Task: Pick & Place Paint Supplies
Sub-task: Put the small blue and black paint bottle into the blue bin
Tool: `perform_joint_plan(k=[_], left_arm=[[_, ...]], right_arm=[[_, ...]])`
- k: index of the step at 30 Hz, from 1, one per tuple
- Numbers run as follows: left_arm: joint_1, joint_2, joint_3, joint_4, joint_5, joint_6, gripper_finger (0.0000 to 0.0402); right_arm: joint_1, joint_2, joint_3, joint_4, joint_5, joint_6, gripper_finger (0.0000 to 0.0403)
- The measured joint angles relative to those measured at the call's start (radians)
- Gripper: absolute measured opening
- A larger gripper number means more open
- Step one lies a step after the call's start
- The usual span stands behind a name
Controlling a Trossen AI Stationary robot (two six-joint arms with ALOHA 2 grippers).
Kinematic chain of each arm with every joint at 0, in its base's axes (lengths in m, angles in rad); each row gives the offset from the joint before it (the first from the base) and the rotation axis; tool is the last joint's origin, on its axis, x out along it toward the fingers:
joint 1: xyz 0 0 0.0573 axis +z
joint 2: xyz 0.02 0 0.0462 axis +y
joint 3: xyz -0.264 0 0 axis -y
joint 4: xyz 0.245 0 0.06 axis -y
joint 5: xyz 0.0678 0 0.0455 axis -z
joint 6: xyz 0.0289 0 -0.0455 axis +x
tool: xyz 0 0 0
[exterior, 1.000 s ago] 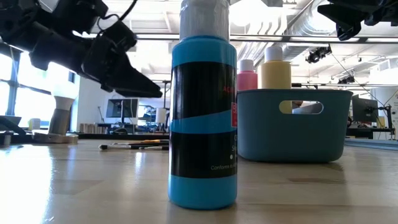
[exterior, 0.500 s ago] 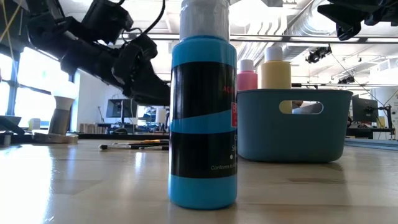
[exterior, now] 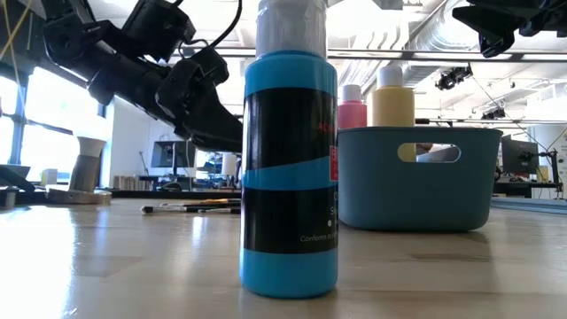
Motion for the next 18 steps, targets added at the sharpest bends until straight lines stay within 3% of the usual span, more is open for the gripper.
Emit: perform_joint_plan(k=[14, 18], left_arm=[[0.000, 0.000, 0.000, 0.021, 0.000, 0.000, 0.0255], [0.000, 0.028, 0.000, 0.097, 0.000, 0.000, 0.0255]], right_arm=[[0.000, 0.000, 0.000, 0.000, 0.000, -0.002, 0.0162], [0.000, 0.000, 0.000, 0.000, 0.000, -0.003, 0.0162]])
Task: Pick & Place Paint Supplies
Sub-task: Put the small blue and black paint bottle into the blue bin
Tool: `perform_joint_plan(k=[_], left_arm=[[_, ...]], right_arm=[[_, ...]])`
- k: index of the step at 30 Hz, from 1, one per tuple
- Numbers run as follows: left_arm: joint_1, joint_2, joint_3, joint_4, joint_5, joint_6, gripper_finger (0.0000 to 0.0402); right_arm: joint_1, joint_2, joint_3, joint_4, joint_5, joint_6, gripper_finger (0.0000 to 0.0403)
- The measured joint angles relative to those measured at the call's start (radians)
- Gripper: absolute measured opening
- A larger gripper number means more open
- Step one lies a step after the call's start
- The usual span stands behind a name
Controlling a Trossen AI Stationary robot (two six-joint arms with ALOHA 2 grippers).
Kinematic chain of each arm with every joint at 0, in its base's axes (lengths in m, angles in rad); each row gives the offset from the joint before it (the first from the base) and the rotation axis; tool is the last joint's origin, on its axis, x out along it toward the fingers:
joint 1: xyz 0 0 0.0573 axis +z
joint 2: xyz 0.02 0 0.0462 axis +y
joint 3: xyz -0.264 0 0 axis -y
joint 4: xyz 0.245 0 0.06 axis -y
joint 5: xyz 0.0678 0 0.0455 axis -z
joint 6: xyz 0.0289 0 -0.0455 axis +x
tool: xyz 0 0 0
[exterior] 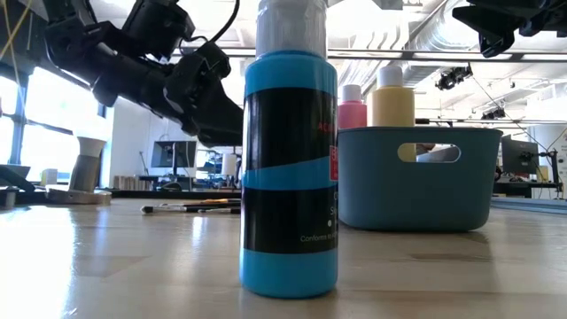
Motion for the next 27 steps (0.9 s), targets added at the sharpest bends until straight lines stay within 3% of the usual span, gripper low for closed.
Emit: perform_joint_plan(k=[27], left_arm=[[0.000, 0.051, 0.067, -0.059, 0.041, 0.027, 0.0255]], right_arm=[[0.000, 0.000, 0.000, 0.000, 0.000, 0.000, 0.0162]])
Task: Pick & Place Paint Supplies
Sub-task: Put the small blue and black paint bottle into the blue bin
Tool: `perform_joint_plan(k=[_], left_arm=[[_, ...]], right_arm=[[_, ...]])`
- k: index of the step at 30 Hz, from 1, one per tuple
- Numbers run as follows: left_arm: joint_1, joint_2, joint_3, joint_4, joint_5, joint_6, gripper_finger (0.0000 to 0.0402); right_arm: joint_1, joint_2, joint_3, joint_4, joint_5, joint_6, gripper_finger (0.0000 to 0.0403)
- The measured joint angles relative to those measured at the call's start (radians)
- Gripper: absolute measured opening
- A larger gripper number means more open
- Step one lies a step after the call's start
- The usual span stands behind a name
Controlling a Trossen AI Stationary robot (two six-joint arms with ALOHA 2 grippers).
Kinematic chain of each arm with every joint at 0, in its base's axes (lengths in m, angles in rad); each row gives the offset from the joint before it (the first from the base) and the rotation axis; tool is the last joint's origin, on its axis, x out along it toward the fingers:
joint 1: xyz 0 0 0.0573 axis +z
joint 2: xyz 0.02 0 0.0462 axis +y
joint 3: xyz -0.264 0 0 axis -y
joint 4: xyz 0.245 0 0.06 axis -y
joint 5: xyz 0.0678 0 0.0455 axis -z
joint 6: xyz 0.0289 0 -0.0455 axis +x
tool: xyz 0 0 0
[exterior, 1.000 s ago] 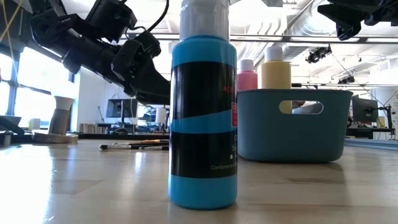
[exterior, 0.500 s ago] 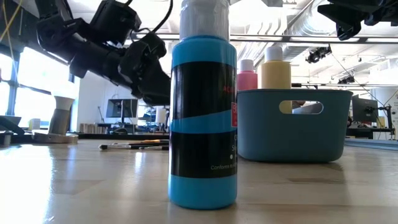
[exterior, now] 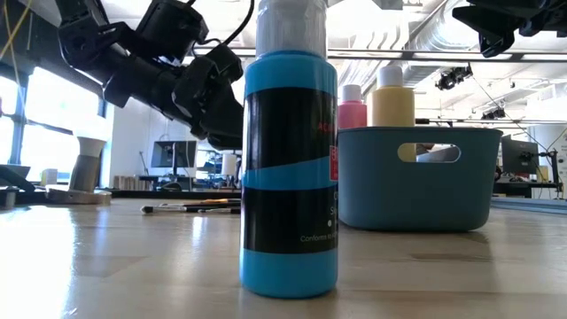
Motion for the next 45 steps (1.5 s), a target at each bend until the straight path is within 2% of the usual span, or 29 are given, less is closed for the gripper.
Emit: perform_joint_plan(k=[19, 28, 45], left_arm=[[0.000, 0.002, 0.000, 0.000, 0.005, -0.013, 0.0255], [0.000, 0.073, 0.000, 0.070, 0.030, -0.027, 0.0255], [0.000, 0.074, 0.000, 0.121, 0.035, -0.027, 0.0255]], right_arm=[[0.000, 0.000, 0.000, 0.000, 0.000, 0.000, 0.0162], [0.000, 0.000, 0.000, 0.000, 0.000, 0.000, 0.0162], [0.000, 0.000, 0.000, 0.000, 0.000, -0.018, 0.0162]])
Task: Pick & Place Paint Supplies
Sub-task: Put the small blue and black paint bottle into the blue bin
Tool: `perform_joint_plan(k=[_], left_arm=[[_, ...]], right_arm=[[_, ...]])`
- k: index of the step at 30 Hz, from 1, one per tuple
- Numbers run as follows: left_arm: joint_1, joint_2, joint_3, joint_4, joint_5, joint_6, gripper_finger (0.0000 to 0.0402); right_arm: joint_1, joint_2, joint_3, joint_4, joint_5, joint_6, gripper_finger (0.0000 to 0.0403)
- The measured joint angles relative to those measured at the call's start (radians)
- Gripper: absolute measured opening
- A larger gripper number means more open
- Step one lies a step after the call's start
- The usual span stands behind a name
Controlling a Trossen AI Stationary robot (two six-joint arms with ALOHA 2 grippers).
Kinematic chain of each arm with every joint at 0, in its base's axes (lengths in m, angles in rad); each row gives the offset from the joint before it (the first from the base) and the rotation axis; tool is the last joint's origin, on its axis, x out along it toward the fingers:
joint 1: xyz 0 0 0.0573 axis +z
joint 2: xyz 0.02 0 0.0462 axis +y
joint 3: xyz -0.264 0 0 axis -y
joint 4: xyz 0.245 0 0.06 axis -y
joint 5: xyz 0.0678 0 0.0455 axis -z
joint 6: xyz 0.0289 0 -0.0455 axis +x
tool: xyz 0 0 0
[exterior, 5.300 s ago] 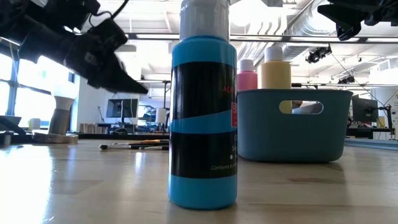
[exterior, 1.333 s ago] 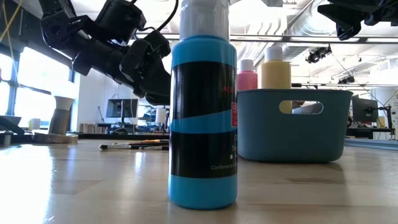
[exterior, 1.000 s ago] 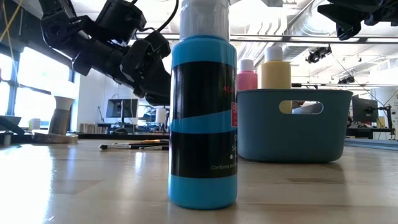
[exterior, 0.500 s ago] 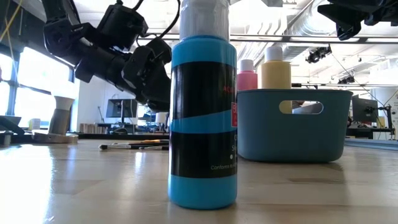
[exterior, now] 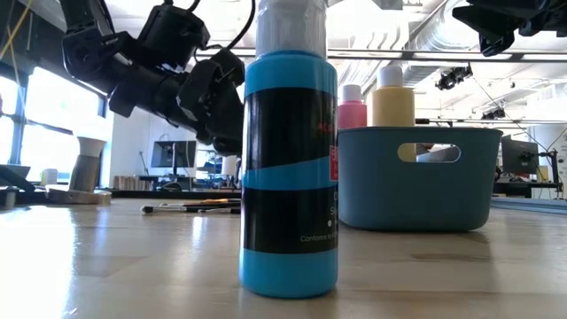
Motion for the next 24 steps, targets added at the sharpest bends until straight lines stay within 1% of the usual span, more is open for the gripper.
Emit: perform_joint_plan(k=[15, 18, 24], left_arm=[[0.000, 0.000, 0.000, -0.019, 0.004, 0.000, 0.0253], [0.000, 0.000, 0.000, -0.019, 0.003, 0.000, 0.0239], [0.000, 0.000, 0.000, -0.019, 0.002, 0.000, 0.0185]], right_arm=[[0.000, 0.000, 0.000, 0.000, 0.000, 0.000, 0.0162], [0.000, 0.000, 0.000, 0.000, 0.000, 0.000, 0.0162], [0.000, 0.000, 0.000, 0.000, 0.000, 0.000, 0.0162]])
